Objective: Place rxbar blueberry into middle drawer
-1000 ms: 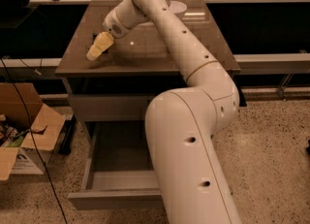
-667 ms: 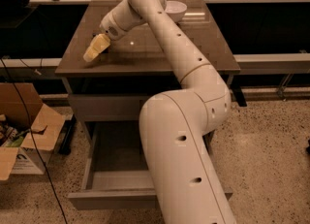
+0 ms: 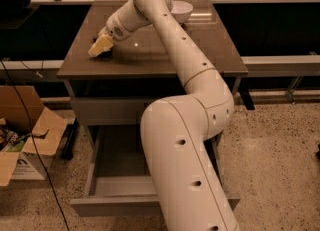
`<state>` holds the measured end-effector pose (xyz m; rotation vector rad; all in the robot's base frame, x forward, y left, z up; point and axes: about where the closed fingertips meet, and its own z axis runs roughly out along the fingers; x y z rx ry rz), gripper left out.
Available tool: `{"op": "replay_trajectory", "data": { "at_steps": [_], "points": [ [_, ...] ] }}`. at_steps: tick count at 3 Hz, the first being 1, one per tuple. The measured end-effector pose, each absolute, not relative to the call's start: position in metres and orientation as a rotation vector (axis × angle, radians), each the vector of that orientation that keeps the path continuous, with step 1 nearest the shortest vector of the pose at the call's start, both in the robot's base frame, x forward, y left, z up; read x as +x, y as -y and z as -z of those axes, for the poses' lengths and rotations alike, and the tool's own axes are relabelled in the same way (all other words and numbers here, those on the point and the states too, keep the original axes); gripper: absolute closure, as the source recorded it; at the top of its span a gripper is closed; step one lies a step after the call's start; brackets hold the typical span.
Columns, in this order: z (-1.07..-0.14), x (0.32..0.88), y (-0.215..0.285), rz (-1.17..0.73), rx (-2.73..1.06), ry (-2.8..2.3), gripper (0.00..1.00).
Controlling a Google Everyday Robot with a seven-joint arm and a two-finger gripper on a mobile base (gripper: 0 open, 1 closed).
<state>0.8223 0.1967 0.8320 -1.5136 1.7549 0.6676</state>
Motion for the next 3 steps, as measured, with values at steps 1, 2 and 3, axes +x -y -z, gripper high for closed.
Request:
{"op": "replay_trajectory", "data": {
  "at_steps": [1,2,3],
  "points": [
    [-0.832,0.827,-0.191,-0.657,-1.493,-1.765,0.62],
    [-0.833,0.828,-0.191,-0.657,-1.492,-1.766,0.85],
    [-0.851,0.829,-0.191,-0.636,-1.489,-1.725,1.0]
  ]
}}
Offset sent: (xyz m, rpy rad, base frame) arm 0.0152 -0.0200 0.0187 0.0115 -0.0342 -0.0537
